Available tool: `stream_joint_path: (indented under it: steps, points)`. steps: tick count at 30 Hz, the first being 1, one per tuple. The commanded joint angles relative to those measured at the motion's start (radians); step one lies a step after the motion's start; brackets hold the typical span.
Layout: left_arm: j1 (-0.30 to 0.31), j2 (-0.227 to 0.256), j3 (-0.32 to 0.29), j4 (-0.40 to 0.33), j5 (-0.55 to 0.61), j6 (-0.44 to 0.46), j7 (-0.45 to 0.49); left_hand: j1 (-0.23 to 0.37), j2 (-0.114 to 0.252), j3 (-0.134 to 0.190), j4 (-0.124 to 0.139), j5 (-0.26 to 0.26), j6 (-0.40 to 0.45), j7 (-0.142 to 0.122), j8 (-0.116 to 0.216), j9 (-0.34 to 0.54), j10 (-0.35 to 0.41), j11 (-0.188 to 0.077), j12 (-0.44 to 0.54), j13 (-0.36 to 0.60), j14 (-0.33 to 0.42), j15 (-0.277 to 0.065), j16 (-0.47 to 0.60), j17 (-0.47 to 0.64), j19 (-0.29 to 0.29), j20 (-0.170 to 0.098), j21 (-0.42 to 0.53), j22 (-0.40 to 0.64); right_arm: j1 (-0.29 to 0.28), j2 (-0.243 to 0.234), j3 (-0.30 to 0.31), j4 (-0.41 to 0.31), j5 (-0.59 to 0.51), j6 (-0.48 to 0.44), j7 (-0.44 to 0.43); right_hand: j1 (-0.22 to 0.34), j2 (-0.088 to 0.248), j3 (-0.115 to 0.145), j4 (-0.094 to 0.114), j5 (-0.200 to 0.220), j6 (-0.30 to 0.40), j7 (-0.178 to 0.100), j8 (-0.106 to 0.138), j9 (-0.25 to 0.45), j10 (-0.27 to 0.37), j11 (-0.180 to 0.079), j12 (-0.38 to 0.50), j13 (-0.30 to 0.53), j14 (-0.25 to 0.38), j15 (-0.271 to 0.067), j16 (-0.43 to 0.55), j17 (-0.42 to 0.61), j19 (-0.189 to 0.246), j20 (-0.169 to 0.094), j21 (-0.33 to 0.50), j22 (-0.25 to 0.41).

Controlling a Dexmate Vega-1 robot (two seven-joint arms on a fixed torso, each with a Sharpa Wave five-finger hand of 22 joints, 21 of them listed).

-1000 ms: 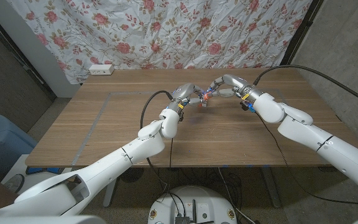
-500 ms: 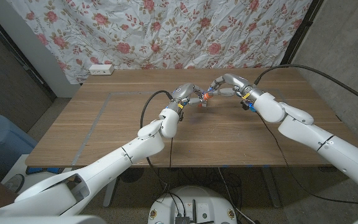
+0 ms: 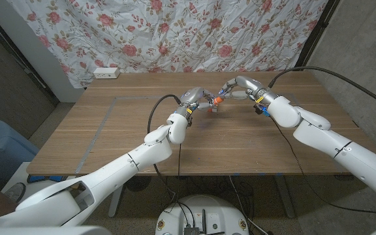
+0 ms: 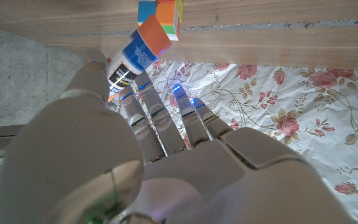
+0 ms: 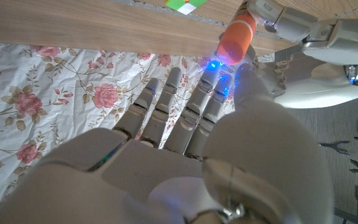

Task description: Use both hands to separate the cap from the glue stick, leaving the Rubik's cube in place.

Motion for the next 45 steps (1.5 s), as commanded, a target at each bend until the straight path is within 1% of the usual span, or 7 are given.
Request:
stream_joint_path:
  steps: [1, 7, 15, 25, 32, 36, 45]
  points:
    - [-0.009, -0.005, 0.003, 0.018, -0.002, -0.016, -0.002, 0.034, 0.062, 0.003, 0.005, 0.006, 0.118, 0.042, 0.009, 0.003, 0.046, -0.037, 0.005, 0.005, 0.003, -0.148, -0.004, 0.004, 0.001, -0.002, 0.001, 0.002, 0.008, -0.005, 0.005, -0.001, 0.016, 0.000, 0.020, -0.020, 0.002, -0.012, 0.002, -0.003, -0.019, 0.001, -0.013, 0.000, -0.026, 0.003, -0.010, 0.007, -0.015, -0.147, -0.009, -0.002, 0.003, 0.011, -0.001, 0.002]
    - [-0.012, -0.011, 0.003, 0.024, -0.004, -0.009, -0.003, 0.034, 0.062, 0.003, 0.006, 0.006, 0.116, 0.043, 0.008, 0.003, 0.045, -0.037, 0.004, 0.005, 0.004, -0.148, -0.003, 0.004, 0.000, -0.001, 0.001, 0.002, 0.015, -0.013, 0.006, 0.004, 0.029, 0.015, 0.037, -0.071, -0.009, -0.043, 0.014, -0.001, -0.063, 0.002, -0.052, -0.002, -0.095, 0.001, -0.030, 0.027, -0.047, -0.136, -0.025, -0.008, -0.007, 0.027, -0.001, 0.003]
    - [-0.020, -0.017, 0.004, 0.042, -0.006, -0.021, 0.005, 0.035, 0.062, 0.002, 0.005, 0.006, 0.116, 0.043, 0.008, 0.003, 0.044, -0.037, 0.004, 0.005, 0.004, -0.148, -0.004, 0.004, 0.001, -0.001, 0.001, 0.002, 0.028, -0.018, 0.002, 0.027, 0.039, 0.057, 0.057, -0.124, -0.036, -0.074, 0.016, 0.001, -0.161, 0.023, -0.109, 0.001, -0.186, 0.041, -0.057, 0.028, -0.104, -0.100, -0.059, -0.018, -0.032, 0.053, -0.004, 0.003]
    - [-0.028, -0.019, 0.007, 0.060, -0.010, -0.047, 0.013, 0.034, 0.062, 0.001, 0.006, 0.006, 0.114, 0.044, 0.008, 0.003, 0.044, -0.037, 0.004, 0.005, 0.004, -0.147, -0.004, 0.004, 0.001, -0.001, 0.001, 0.002, 0.045, -0.030, -0.006, 0.045, 0.043, 0.092, 0.102, -0.104, -0.028, -0.061, -0.006, -0.015, -0.287, 0.047, -0.165, 0.009, -0.338, 0.071, -0.075, 0.032, -0.199, -0.020, -0.107, -0.022, -0.077, 0.084, -0.007, 0.003]
    - [-0.025, -0.018, 0.005, 0.060, -0.010, -0.050, 0.020, 0.030, 0.063, 0.000, 0.008, 0.005, 0.114, 0.046, 0.008, 0.003, 0.044, -0.037, 0.004, 0.005, 0.005, -0.146, -0.004, 0.004, 0.000, -0.001, 0.001, 0.002, 0.052, -0.037, -0.009, 0.056, 0.052, 0.110, 0.130, -0.101, -0.037, -0.058, -0.011, -0.017, -0.365, 0.063, -0.191, 0.013, -0.417, 0.088, -0.077, 0.034, -0.236, 0.002, -0.130, -0.026, -0.097, 0.093, -0.006, 0.003]
    - [-0.026, -0.014, 0.007, 0.064, -0.007, -0.067, 0.024, 0.028, 0.064, 0.001, 0.009, 0.006, 0.113, 0.045, 0.007, 0.004, 0.043, -0.037, 0.004, 0.005, 0.006, -0.146, -0.004, 0.003, 0.000, -0.001, 0.001, 0.002, 0.063, -0.046, -0.017, 0.059, 0.047, 0.113, 0.162, -0.104, -0.046, -0.060, -0.012, -0.019, -0.415, 0.071, -0.203, 0.015, -0.463, 0.102, -0.078, 0.036, -0.259, 0.011, -0.147, -0.031, -0.114, 0.086, -0.008, 0.003]
    - [-0.023, -0.010, 0.004, 0.058, -0.005, -0.067, 0.018, 0.025, 0.065, 0.002, 0.010, 0.006, 0.113, 0.045, 0.007, 0.003, 0.043, -0.037, 0.003, 0.005, 0.008, -0.147, -0.005, 0.003, -0.001, 0.000, 0.001, 0.002, 0.083, -0.048, -0.028, 0.075, 0.050, 0.129, 0.209, -0.118, -0.052, -0.057, -0.008, -0.013, -0.522, 0.077, -0.215, 0.019, -0.562, 0.121, -0.074, 0.045, -0.316, 0.064, -0.183, -0.034, -0.150, 0.099, -0.008, 0.003]
